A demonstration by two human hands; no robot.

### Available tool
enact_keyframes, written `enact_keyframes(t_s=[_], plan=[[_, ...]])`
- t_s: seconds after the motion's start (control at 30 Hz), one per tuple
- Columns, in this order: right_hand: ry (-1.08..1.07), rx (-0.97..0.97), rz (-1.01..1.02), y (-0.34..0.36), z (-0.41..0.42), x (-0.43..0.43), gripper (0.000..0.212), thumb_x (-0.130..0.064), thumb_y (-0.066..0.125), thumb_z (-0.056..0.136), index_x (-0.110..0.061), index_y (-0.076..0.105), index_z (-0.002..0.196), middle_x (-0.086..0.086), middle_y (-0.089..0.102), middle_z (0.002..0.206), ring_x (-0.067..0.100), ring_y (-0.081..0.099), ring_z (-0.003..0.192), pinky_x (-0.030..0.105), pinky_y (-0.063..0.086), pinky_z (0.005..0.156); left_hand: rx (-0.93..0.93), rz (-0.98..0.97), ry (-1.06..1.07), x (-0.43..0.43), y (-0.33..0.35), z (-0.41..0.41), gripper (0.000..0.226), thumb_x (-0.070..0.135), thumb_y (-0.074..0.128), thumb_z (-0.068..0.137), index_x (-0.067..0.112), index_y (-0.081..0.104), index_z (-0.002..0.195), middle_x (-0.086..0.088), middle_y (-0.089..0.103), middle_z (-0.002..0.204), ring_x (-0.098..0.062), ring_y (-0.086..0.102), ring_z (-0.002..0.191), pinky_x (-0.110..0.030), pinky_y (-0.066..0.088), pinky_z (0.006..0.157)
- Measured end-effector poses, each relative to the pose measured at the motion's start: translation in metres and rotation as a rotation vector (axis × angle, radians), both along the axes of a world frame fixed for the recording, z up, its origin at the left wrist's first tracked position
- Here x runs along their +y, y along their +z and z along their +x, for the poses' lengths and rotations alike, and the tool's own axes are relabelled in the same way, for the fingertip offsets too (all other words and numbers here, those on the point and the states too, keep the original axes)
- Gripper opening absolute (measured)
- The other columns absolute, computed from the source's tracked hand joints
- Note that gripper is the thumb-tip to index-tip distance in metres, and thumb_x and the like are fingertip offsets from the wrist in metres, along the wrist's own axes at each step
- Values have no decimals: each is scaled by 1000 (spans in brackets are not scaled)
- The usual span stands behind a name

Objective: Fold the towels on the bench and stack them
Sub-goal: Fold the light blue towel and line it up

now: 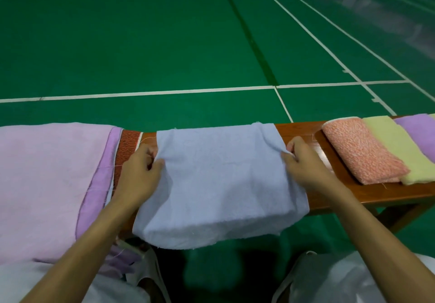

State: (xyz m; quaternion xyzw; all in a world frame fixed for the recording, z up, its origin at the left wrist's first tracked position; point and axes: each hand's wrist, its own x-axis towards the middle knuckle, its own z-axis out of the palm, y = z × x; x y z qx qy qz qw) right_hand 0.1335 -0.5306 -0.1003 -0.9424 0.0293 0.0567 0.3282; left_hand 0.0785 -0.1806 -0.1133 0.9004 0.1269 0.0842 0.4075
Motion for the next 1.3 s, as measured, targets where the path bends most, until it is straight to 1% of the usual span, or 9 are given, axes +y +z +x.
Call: enact_keyframes(t_s=[0.1,0.2,0.37,0.57,0.7,0.87,1.03,1.17,1.3], plan=[[129,132,412,11,-8,-15,50,-16,62,102,-35,38,141,-16,57,128,9,65,107,32,56,84,189,-455,-44,8,14,-1,37,9,79,89,23,59,117,-3,70,120,-28,71,105,-53,59,89],[358,228,619,11,-11,-29,86,0,74,90,-41,34,154,-24,54,144,3,63,122,35,58,96,244,-593,-198,15,21,-5,71,-4,78,84,39,58,136,7,70,129,-18,70,116,-38,61,89],[278,63,357,2,-11,-41,53,-4,72,93,-30,63,138,-16,63,136,9,63,122,38,58,98,296,-371,-193,25,22,-12,48,-4,74,88,20,68,129,-1,81,96,-11,77,90,-23,60,71],[243,16,453,6,-8,-52,45,-2,66,97,-23,65,137,-10,70,130,11,68,115,29,61,85,160,-82,-43,28,22,-14,30,10,84,84,23,79,110,3,80,82,-15,76,74,-40,65,73],[227,-46,415,6,-10,-49,37,-9,73,93,-23,72,127,-12,71,127,7,68,115,36,62,90,54,41,-24,23,27,-16,25,11,85,83,25,81,103,10,68,54,-4,52,39,-22,43,49],[140,-270,397,19,-19,-44,27,-5,73,92,-21,73,114,-32,67,68,-12,60,62,7,45,53,-43,58,8,17,41,-22,19,10,85,82,19,83,99,-2,74,73,2,50,40,-12,34,41],[106,-351,291,26,-29,-50,30,-7,73,91,-15,74,121,-6,73,96,-14,59,71,7,47,58,-114,34,50,14,47,-30,14,15,89,79,22,82,88,1,71,64,-8,47,39,-14,32,37],[61,-351,47,26,-33,-51,26,-9,80,86,-10,79,112,-9,71,77,-4,57,56,7,40,51,-22,191,19,24,50,-27,15,36,87,79,23,82,86,6,67,55,-16,55,50,-27,45,54],[-9,-356,-97,27,-25,-44,11,-22,86,82,-19,84,93,-2,78,80,8,59,58,24,46,53,116,92,-33,23,48,-19,9,23,76,92,21,73,84,2,63,48,-13,50,39,-23,40,53]])
